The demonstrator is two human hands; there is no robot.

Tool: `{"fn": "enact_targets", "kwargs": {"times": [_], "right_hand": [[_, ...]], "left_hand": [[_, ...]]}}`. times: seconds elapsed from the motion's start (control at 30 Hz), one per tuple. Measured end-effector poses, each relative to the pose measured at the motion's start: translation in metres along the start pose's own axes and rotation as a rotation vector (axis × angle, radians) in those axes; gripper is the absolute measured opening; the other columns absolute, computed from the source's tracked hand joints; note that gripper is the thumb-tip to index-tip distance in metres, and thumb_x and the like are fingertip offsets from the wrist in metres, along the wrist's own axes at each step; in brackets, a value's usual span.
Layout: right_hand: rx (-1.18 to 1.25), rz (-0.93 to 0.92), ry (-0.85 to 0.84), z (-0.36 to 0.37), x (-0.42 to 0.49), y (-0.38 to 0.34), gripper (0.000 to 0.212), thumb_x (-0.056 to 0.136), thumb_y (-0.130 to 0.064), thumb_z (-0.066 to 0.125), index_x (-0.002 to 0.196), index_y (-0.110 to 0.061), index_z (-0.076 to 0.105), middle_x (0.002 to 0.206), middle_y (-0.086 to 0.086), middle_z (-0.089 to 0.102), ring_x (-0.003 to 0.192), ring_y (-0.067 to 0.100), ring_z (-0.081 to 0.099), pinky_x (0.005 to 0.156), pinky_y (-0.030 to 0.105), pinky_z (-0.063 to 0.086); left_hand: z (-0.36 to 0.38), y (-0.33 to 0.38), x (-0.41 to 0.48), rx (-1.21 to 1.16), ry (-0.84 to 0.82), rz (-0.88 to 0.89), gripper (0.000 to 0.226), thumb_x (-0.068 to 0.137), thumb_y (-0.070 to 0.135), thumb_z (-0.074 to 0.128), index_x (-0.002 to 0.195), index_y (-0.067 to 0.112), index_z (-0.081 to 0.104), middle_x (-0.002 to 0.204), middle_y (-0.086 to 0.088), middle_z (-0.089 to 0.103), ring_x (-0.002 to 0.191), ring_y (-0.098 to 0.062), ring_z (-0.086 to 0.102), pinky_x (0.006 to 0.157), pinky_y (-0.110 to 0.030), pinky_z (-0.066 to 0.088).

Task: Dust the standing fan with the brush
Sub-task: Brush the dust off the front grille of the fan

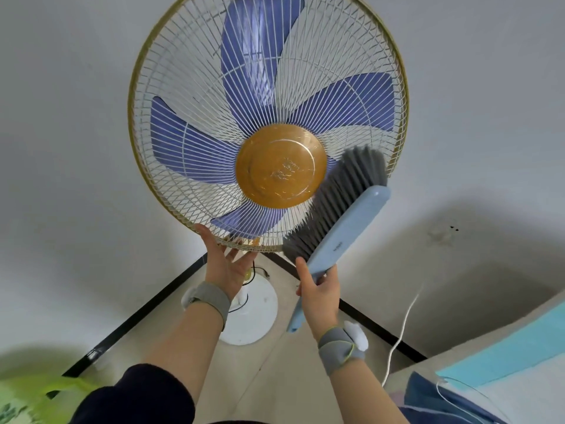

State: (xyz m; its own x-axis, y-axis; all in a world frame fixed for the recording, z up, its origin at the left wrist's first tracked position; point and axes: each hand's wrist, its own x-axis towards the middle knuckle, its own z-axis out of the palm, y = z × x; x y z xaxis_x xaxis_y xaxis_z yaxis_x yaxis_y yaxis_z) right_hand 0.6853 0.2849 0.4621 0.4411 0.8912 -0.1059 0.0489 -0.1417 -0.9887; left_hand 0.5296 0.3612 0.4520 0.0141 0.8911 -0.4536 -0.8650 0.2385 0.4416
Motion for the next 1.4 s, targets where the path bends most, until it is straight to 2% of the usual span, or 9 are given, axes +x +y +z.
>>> {"fn": "enact_targets", "kwargs": {"times": [0.1,0.27,0.5,0.6,0.8,1.0,1.1,1.23,1.4], "right_hand": [[-0.095,0.021,0.076,-0.016,0.005,0.004,0.028,0.08,-0.04,0.071,0.092,-0.024,0.051,0.075,-0.004,0.059,0.068,0.019,0.059,0.063,0.035,0.054],[-0.111,-0.136,0.299,-0.051,-0.002,-0.017,0.028,0.079,-0.029,0.074,0.093,-0.026,0.05,0.08,-0.018,0.06,0.071,-0.001,0.057,0.061,0.015,0.043],[-0.213,-0.415,0.02,-0.031,-0.009,-0.059,0.036,0.075,-0.018,0.079,0.095,-0.017,0.048,0.069,-0.016,0.058,0.057,-0.008,0.052,0.048,0.007,0.038],[-0.361,-0.383,-0.068,-0.015,-0.004,-0.049,0.039,0.077,-0.032,0.075,0.097,-0.023,0.042,0.068,-0.015,0.055,0.055,-0.004,0.052,0.045,0.02,0.038],[-0.634,-0.243,-0.181,-0.026,0.008,0.011,0.048,0.084,-0.039,0.067,0.113,-0.009,0.042,0.071,-0.009,0.051,0.056,0.01,0.049,0.043,0.017,0.03],[-0.804,-0.164,-0.233,-0.047,0.002,0.041,0.068,0.085,-0.044,0.063,0.136,-0.01,0.034,0.088,0.003,0.061,0.074,0.024,0.057,0.055,0.029,0.04],[-0.813,-0.301,-0.207,-0.051,0.0,0.025,0.062,0.084,-0.04,0.066,0.133,-0.01,0.041,0.086,0.001,0.064,0.073,0.02,0.06,0.058,0.026,0.041],[-0.814,-0.475,-0.17,-0.043,0.002,-0.009,0.045,0.082,-0.042,0.067,0.109,-0.013,0.046,0.071,-0.009,0.051,0.057,0.015,0.047,0.048,0.016,0.028],[-0.993,-0.566,-0.143,-0.026,0.011,-0.022,0.051,0.084,-0.048,0.062,0.115,-0.01,0.048,0.084,0.008,0.067,0.066,0.033,0.06,0.055,0.029,0.033]], "left_hand": [[-0.001,0.0,0.004,-0.013,-0.005,-0.007,0.129,0.037,0.084,0.071,0.146,0.024,0.038,0.146,-0.009,0.04,0.132,-0.034,0.044,0.083,-0.052,0.056],[0.004,-0.005,0.006,0.038,-0.015,-0.012,0.129,0.034,0.086,0.069,0.143,0.023,0.043,0.141,-0.008,0.048,0.128,-0.032,0.049,0.083,-0.052,0.056],[0.006,-0.007,0.001,0.003,0.001,-0.023,0.124,0.041,0.086,0.068,0.145,0.024,0.039,0.142,-0.009,0.046,0.129,-0.033,0.047,0.088,-0.054,0.054],[0.006,-0.004,0.0,-0.003,0.025,-0.021,0.12,0.047,0.085,0.066,0.145,0.022,0.039,0.142,-0.011,0.046,0.128,-0.034,0.048,0.088,-0.055,0.054],[0.004,0.004,-0.002,0.073,0.033,0.024,0.098,0.069,0.084,0.048,0.144,0.022,0.04,0.136,-0.013,0.05,0.11,-0.032,0.061,0.09,-0.049,0.055],[0.001,0.005,-0.004,0.152,0.053,0.01,0.093,0.076,0.084,0.036,0.144,0.02,0.042,0.132,-0.012,0.058,0.105,-0.029,0.065,0.07,-0.04,0.061],[0.003,0.005,-0.005,0.196,0.032,0.012,0.092,0.079,0.083,0.03,0.144,0.02,0.041,0.13,-0.009,0.059,0.107,-0.026,0.064,0.074,-0.04,0.059],[0.009,0.0,-0.007,0.218,0.074,0.028,0.081,0.094,0.066,0.027,0.149,0.007,0.03,0.146,-0.027,0.039,0.133,-0.044,0.039,0.104,-0.049,0.039],[0.008,0.006,-0.011,0.197,0.049,0.033,0.064,0.093,0.067,0.031,0.117,0.012,0.054,0.102,-0.011,0.06,0.079,-0.025,0.069,0.052,-0.031,0.058]]}}
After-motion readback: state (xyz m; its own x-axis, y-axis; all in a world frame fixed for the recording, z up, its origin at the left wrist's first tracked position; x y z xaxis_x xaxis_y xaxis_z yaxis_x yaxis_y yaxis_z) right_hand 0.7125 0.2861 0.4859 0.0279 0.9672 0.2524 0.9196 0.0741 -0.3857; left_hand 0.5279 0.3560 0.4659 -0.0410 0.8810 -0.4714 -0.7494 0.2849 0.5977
